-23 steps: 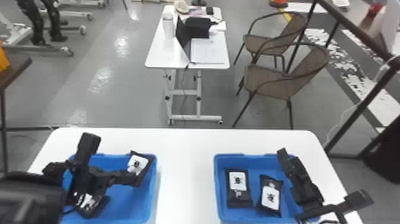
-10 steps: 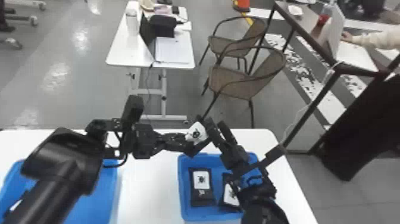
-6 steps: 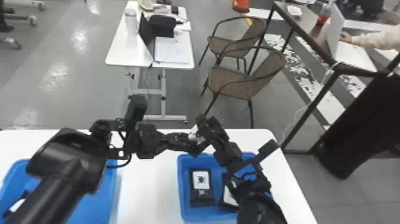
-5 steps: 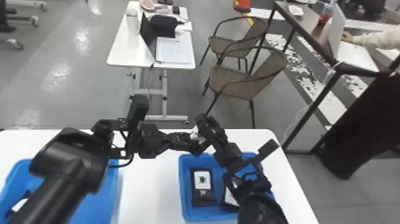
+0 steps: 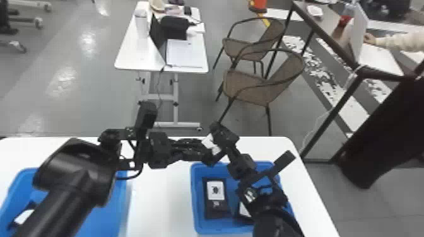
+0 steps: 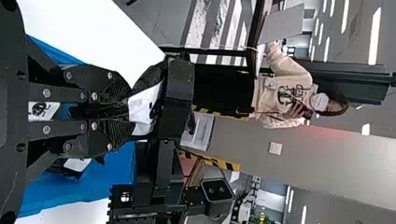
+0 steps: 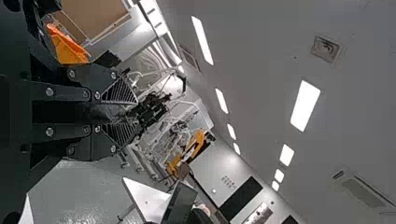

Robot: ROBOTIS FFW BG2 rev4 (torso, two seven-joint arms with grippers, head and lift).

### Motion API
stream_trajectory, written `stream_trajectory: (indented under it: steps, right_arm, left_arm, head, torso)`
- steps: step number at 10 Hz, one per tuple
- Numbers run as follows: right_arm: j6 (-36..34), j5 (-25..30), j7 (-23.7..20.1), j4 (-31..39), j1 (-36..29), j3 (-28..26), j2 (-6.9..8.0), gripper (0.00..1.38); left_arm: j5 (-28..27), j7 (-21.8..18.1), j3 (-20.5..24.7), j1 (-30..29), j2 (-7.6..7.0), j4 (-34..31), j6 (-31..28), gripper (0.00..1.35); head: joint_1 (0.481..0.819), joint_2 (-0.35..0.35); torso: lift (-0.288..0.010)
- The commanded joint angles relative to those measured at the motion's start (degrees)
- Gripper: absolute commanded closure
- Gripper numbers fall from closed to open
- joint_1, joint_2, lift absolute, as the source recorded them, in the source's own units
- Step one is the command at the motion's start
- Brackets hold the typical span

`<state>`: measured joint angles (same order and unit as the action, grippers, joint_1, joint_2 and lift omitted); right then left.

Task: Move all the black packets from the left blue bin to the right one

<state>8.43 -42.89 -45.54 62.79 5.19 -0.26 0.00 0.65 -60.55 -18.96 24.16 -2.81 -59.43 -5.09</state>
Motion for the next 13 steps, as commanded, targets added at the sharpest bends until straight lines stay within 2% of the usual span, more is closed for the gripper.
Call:
stream_trajectory:
  steps: [1,2,4,5,6,7,8,9,10,11,12,13]
  right_arm:
    - [0.0,-1.6,-0.1,-0.3,-0.3,-0.2,0.05,1.29]
    - [0.0,-1.5,-0.1,-0.7,-0.4,-1.8,0.05,1.29]
    - [0.0,-0.3,-0.1,-2.7,-1.0,-6.6,0.05,1.29]
    - [0.0,0.4,-0.1,-4.7,-1.7,-8.8,0.05,1.29]
    - [0.0,0.9,-0.1,-7.6,-1.8,-10.7,0.05,1.28]
    - [0.4,1.5,0.1,-10.6,-1.8,-11.7,0.05,1.23]
    - [2.6,1.7,1.2,-13.0,-1.7,-11.9,0.05,0.79]
    - [4.3,1.2,2.3,-13.4,-1.8,-12.7,0.05,0.28]
    - [4.7,-0.2,2.2,-12.5,-2.3,-13.3,0.05,0.03]
    - [4.7,-0.3,2.2,-10.8,-2.9,-13.9,0.05,0.1]
    - [4.7,-0.6,2.2,-9.6,-3.4,-13.8,0.05,0.17]
    - [4.4,-1.0,2.2,-8.7,-4.0,-13.6,0.05,0.2]
  left_arm:
    - [1.3,1.0,2.3,-1.7,-0.36,-1.0,0.0,0.39]
    - [1.4,1.8,4.6,-3.9,-1.41,-3.4,-1.3,0.07]
    - [3.0,6.8,11.4,-12.2,-5.72,-15.5,-9.7,0.1]
    - [5.1,10.0,15.9,-17.5,-8.09,-22.3,-14.8,0.0]
    - [5.0,10.8,21.1,-22.4,-9.85,-27.8,-18.3,0.0]
    - [6.6,11.2,26.3,-26.6,-10.55,-31.0,-19.3,0.0]
    - [6.2,11.2,31.0,-29.6,-10.46,-33.5,-19.7,0.0]
    - [5.2,11.2,34.3,-31.3,-10.11,-35.1,-19.9,0.0]
    - [1.6,8.6,37.0,-31.3,-10.02,-35.3,-19.6,0.03]
    - [-4.9,3.7,40.0,-30.4,-10.02,-35.3,-21.2,0.17]
    - [-8.1,1.4,41.5,-29.9,-9.76,-35.3,-23.9,0.25]
    - [-8.6,1.4,42.3,-30.4,-8.79,-35.3,-27.8,0.28]
  head:
    - [0.695,-0.192]
    - [0.695,-0.187]
    - [0.695,-0.171]
    - [0.695,-0.149]
    - [0.695,-0.118]
    - [0.695,-0.099]
    - [0.695,-0.057]
    - [0.695,-0.022]
    - [0.695,0.008]
    - [0.695,0.023]
    - [0.695,0.031]
    - [0.695,0.051]
  torso:
    - [0.0]
    - [0.0]
    - [0.0]
    - [0.0]
    - [0.0]
    - [0.0]
    - [0.0]
    - [0.0]
    - [0.0]
    - [0.0]
    - [0.0]
    - [0.0]
